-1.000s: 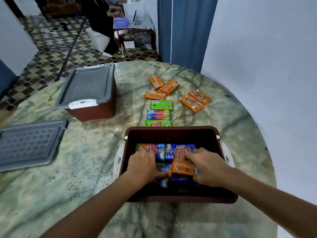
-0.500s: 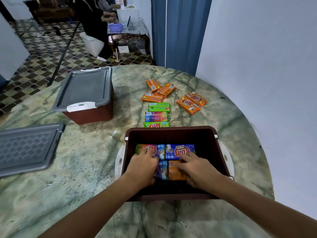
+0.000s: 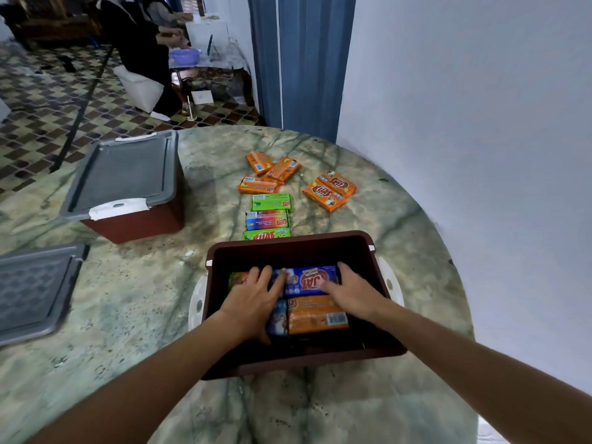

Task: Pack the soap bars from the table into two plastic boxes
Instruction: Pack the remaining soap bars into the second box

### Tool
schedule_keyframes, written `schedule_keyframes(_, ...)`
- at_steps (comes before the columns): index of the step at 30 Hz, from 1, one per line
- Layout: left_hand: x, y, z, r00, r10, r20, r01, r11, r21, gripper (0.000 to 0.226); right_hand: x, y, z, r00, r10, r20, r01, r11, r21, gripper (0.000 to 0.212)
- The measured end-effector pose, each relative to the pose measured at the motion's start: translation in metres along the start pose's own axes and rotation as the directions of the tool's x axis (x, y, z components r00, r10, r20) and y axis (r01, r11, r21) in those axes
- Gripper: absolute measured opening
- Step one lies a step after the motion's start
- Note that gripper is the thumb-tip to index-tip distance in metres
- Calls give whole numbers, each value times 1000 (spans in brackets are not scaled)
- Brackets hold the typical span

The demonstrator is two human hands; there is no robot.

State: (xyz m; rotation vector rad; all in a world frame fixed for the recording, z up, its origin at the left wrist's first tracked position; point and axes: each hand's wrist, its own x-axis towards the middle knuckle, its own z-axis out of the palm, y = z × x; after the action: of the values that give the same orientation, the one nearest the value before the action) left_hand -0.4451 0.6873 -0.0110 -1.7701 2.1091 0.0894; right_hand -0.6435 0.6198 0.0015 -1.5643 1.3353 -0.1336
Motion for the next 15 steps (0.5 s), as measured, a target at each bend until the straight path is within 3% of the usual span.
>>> schedule_keyframes(2,-3,-4,0,1000,2,-6,-2,1000,6,129,5,-7,4,972,229,52,-232,908,348,36)
schedule_keyframes(4,-5,-5,1,999,19,-32,-19,1000,18,123,9,-19,12,937,317,150,-347,780,520,44)
schedule_keyframes(7,-6,-5,-2,997,43,-60,-41,999,36,114,10,-31,11,921,342,189,-384,704,597,52)
schedule_keyframes(11,-6,-6,-2,998,36,-56,-34,999,41,114,2,-28,-2,932,332,142,-348,719,602,28)
schedule_keyframes(15,-3,-5,3,999,26,-41,-23,997,79,115,7,-34,8,915,344,209,-399,710,580,39)
